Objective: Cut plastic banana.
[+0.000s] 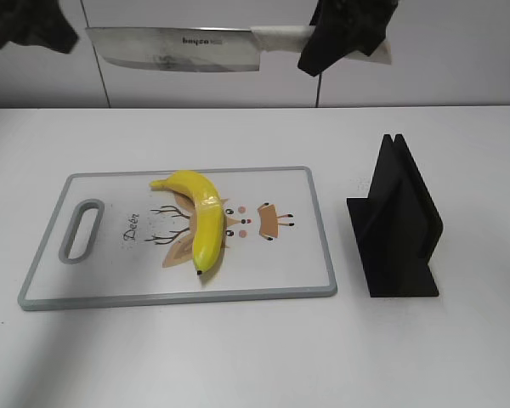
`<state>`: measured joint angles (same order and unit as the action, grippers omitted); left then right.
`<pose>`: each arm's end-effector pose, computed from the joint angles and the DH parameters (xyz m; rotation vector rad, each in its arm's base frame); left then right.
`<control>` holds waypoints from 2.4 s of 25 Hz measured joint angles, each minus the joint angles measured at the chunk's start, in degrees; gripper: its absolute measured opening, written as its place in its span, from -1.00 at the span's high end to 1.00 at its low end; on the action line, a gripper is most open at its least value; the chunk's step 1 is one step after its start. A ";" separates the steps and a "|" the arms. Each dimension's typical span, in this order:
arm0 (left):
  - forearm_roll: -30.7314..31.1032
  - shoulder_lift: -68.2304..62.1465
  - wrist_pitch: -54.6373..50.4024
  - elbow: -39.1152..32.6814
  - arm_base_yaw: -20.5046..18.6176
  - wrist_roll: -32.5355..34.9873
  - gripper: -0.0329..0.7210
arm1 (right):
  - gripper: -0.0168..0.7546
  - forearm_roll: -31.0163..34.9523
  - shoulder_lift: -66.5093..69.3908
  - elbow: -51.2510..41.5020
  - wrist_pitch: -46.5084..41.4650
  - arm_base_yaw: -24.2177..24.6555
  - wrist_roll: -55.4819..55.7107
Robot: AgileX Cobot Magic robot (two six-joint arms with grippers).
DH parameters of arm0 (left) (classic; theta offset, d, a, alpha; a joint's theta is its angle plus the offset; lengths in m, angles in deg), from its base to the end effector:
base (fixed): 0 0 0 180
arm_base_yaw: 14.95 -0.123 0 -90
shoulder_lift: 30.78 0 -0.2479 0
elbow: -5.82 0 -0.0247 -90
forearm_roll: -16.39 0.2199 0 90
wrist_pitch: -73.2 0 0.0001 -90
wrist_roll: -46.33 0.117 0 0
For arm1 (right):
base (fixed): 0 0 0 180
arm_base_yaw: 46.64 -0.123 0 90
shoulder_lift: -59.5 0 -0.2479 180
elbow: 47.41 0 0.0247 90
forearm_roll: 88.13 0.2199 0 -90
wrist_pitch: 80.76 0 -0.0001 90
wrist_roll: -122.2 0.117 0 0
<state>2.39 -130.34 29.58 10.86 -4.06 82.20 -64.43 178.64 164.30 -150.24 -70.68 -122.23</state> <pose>0.3307 -0.0835 0.2899 0.8205 2.2366 -0.0789 0.3333 0.1969 0.2756 -1.7553 1.9276 0.3335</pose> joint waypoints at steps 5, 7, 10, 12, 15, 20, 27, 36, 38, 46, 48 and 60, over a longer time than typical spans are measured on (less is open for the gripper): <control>8.31 0.52 -9.03 0.00 -8.54 -18.31 -0.71 | 0.53 -1.63 -1.85 0.00 -0.43 0.00 19.74; 9.54 0.52 -14.85 0.00 -11.36 -22.59 -0.67 | 0.53 -3.54 -2.51 0.00 -0.48 0.00 27.43; 10.25 0.52 -23.55 0.00 -14.71 -24.81 -0.65 | 0.53 -7.80 -2.86 0.00 -0.48 0.00 37.19; 10.25 0.52 -25.43 0.00 -15.92 -25.21 -0.64 | 0.53 -10.14 -3.12 -0.19 -0.54 0.00 42.81; 10.05 1.88 -25.65 -1.95 -16.24 -25.39 -0.64 | 0.53 -10.63 -4.39 -1.31 -0.60 0.06 50.18; 9.47 9.42 -25.76 -11.54 -16.24 -25.55 -0.64 | 0.53 -10.63 -10.50 -6.96 0.24 0.09 59.30; 6.99 27.79 -18.86 -28.66 -14.54 -25.17 -0.64 | 0.53 -13.90 -22.83 -25.48 13.60 0.09 70.35; 10.18 54.81 -21.18 -44.68 -10.14 -24.64 -0.60 | 0.53 -23.27 -31.57 -47.40 24.08 0.17 83.92; 10.12 60.27 -22.17 -47.24 -10.14 -24.64 -0.59 | 0.53 -23.70 -31.62 -49.63 25.65 0.17 85.10; 9.61 79.89 -22.71 -51.44 -10.14 -24.64 -0.57 | 0.53 -23.70 -31.68 -51.83 28.49 0.17 86.11; 9.61 83.47 -20.57 -52.41 -10.14 -24.64 -0.53 | 0.53 -23.70 -31.68 -51.83 28.49 0.17 86.11; 9.61 90.84 -19.25 -53.04 -10.14 -24.64 -0.48 | 0.53 -24.32 -26.75 -51.87 28.56 0.17 86.23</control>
<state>12.01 -39.49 10.33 -42.19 -14.20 57.56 -88.75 151.89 112.43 -121.68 -70.51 -36.00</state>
